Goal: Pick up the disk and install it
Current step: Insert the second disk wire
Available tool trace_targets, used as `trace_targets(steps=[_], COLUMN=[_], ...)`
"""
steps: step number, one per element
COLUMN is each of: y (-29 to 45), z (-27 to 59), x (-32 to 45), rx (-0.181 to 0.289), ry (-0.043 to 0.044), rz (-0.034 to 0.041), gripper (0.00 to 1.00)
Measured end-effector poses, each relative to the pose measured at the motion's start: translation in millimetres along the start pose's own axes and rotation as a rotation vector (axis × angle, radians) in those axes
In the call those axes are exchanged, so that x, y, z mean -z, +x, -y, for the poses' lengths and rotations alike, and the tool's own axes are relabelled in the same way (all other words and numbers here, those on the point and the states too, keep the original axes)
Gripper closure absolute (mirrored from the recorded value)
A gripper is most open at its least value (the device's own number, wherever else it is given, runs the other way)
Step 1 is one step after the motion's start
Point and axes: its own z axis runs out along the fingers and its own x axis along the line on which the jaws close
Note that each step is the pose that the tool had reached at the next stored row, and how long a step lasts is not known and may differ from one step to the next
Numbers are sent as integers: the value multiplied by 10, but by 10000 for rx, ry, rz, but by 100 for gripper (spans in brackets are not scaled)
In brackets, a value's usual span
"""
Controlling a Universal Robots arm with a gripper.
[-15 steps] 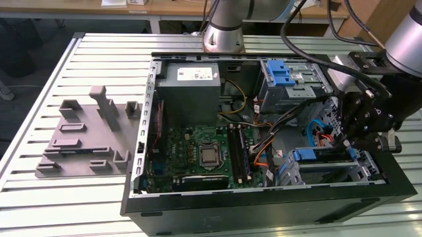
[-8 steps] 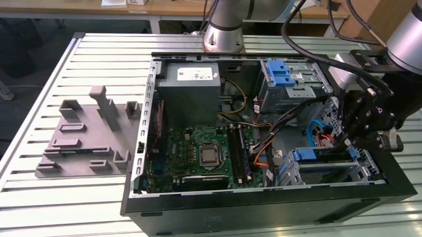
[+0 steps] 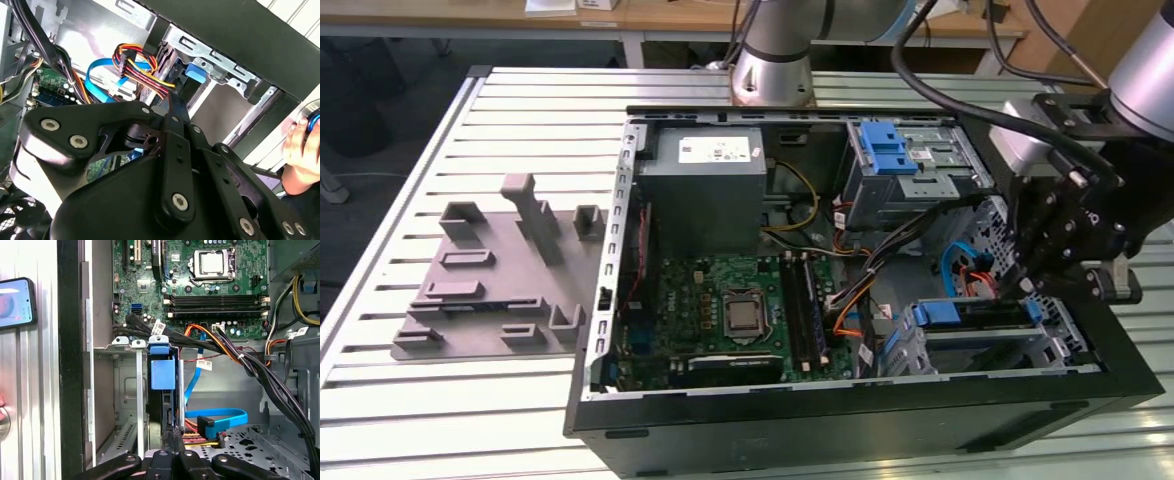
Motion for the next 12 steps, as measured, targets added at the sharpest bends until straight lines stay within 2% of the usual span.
trace_targets(steps=[12], y=[1], z=[-1], x=[67], rx=[-11], ry=[-13], rz=[1], gripper=[90])
